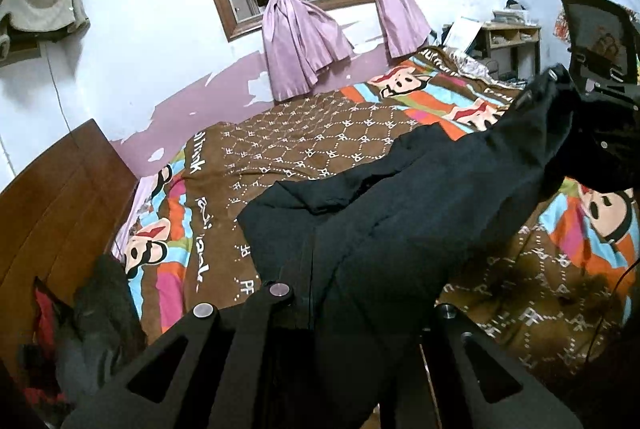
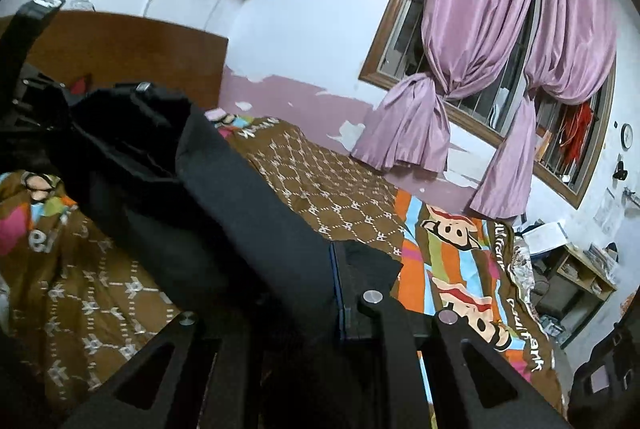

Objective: Fold large clothes

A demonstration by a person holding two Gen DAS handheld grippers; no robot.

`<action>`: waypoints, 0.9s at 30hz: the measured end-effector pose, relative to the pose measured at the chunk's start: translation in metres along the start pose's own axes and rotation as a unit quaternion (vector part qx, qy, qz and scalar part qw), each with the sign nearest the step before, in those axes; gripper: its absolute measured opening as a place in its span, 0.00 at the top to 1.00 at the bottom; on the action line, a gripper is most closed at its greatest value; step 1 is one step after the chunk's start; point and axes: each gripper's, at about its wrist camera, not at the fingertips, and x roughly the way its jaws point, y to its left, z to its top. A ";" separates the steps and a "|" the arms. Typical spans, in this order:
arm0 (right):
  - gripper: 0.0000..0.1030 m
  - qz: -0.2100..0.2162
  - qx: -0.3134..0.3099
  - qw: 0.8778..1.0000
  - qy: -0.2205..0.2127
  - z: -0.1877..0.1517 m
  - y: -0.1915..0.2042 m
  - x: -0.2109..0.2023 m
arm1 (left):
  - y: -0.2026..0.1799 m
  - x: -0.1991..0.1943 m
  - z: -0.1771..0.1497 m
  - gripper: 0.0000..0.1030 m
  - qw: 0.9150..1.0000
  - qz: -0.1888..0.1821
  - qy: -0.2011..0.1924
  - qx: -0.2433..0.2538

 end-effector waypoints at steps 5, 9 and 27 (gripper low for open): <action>0.86 -0.013 -0.021 1.000 0.017 0.014 -0.013 0.054 | 0.015 0.041 0.018 0.95 1.000 0.015 0.006 -0.001; 0.86 -0.024 -0.033 0.999 0.031 0.023 -0.020 0.100 | 0.033 0.084 0.034 0.94 0.999 0.019 0.021 -0.014; 0.44 -0.039 -0.033 0.992 0.114 -0.012 -0.040 0.275 | 0.064 0.254 0.026 0.86 0.998 0.030 0.062 -0.006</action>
